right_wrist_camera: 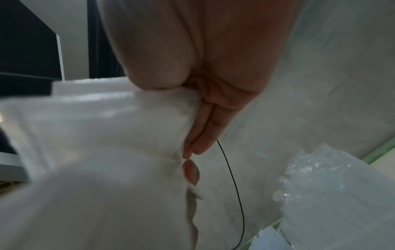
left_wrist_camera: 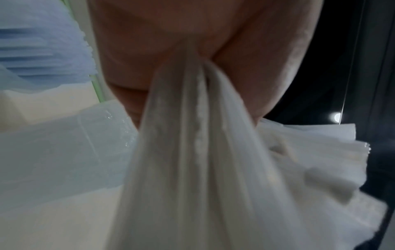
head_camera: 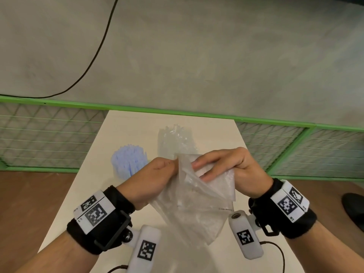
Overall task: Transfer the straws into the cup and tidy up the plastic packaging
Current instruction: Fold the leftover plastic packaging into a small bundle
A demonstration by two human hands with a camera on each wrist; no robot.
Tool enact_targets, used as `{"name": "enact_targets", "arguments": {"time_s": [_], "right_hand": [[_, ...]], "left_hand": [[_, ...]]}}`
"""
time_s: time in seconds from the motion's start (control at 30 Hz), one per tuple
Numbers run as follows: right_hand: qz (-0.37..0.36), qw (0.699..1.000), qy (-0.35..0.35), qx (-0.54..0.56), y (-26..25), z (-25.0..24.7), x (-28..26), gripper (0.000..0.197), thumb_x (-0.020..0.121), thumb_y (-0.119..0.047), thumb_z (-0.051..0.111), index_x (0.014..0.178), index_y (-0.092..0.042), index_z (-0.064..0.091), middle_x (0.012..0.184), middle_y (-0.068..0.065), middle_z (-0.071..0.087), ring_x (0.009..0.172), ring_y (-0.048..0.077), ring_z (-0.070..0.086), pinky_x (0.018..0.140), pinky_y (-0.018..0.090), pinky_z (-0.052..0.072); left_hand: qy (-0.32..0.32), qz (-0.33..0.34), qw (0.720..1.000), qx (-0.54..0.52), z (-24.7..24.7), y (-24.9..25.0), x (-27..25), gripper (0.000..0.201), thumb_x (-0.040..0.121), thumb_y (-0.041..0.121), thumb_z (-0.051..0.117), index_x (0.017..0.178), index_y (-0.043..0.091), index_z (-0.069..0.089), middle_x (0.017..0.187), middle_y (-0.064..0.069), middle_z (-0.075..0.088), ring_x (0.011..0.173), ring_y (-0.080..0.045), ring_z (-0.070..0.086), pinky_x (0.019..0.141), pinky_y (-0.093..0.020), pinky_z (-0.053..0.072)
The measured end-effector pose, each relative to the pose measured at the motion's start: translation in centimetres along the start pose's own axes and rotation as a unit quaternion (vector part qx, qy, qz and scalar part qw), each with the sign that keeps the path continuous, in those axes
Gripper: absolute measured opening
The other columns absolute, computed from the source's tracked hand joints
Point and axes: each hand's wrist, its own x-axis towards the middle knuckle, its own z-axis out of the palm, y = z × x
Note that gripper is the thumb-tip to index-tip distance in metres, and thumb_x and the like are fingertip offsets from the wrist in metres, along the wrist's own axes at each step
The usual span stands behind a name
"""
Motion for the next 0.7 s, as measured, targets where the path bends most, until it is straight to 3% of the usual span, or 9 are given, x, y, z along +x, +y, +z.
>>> {"name": "enact_targets", "arguments": {"time_s": [0.07, 0.2, 0.37, 0.47, 0.6, 0.7], "right_hand": [[-0.002, 1.000, -0.009, -0.018, -0.1, -0.1, 0.0, 0.023, 0.080, 0.019, 0.057, 0.085, 0.004, 0.074, 0.107, 0.005, 0.073, 0.100, 0.028, 0.068, 0.088, 0.040, 0.053], [0.000, 0.999, -0.029, -0.040, -0.9, 0.0, 0.0, 0.027, 0.077, 0.026, 0.051, 0.084, 0.009, 0.071, 0.105, 0.006, 0.072, 0.097, 0.028, 0.068, 0.088, 0.039, 0.052], [0.012, 0.991, -0.072, -0.114, -1.2, 0.0, 0.0, 0.065, 0.060, 0.047, 0.033, 0.093, 0.008, 0.074, 0.117, 0.010, 0.069, 0.114, 0.028, 0.063, 0.099, 0.040, 0.047], [0.013, 0.974, -0.094, -0.207, -1.6, -0.1, 0.0, 0.070, 0.051, 0.030, 0.029, 0.095, 0.002, 0.077, 0.119, 0.007, 0.070, 0.117, 0.021, 0.062, 0.101, 0.038, 0.047], [-0.015, 0.938, -0.094, -0.334, -2.1, 0.1, 0.1, 0.071, 0.053, 0.019, 0.032, 0.095, -0.011, 0.080, 0.117, -0.005, 0.071, 0.114, 0.004, 0.062, 0.099, 0.023, 0.046], [-0.018, 0.917, -0.102, -0.385, -2.2, 0.2, 0.2, 0.071, 0.055, 0.012, 0.031, 0.096, -0.018, 0.080, 0.115, -0.010, 0.070, 0.111, -0.002, 0.061, 0.096, 0.015, 0.044]], "left_hand": [[0.001, -0.006, 1.000, 0.001, -0.1, 0.0, -0.1, 0.051, 0.103, 0.031, 0.040, 0.064, 0.013, 0.069, 0.077, -0.008, 0.069, 0.075, -0.020, 0.065, 0.070, -0.027, 0.051], [-0.001, 0.001, 1.000, -0.014, -0.3, 0.4, -0.2, 0.060, 0.102, 0.020, 0.038, 0.050, 0.022, 0.068, 0.058, 0.003, 0.066, 0.053, -0.007, 0.061, 0.054, -0.015, 0.047], [-0.005, -0.007, 0.999, -0.045, -0.5, 0.8, 0.1, 0.066, 0.102, 0.009, 0.039, 0.042, 0.022, 0.063, 0.047, 0.006, 0.059, 0.043, -0.005, 0.055, 0.046, -0.014, 0.042], [-0.006, -0.022, 0.999, -0.041, -0.5, 0.9, 0.0, 0.062, 0.099, 0.010, 0.039, 0.044, 0.022, 0.064, 0.053, 0.005, 0.062, 0.050, -0.007, 0.059, 0.051, -0.015, 0.044], [-0.004, -0.031, 0.998, -0.048, -0.8, 1.0, 0.1, 0.042, 0.097, 0.028, 0.045, 0.064, 0.017, 0.069, 0.075, -0.006, 0.068, 0.073, -0.018, 0.065, 0.072, -0.029, 0.048], [-0.022, -0.018, 0.997, -0.072, -0.9, 1.5, -0.1, 0.051, 0.087, 0.057, 0.054, 0.055, 0.020, 0.066, 0.068, -0.001, 0.064, 0.063, -0.013, 0.062, 0.064, -0.022, 0.047]]}}
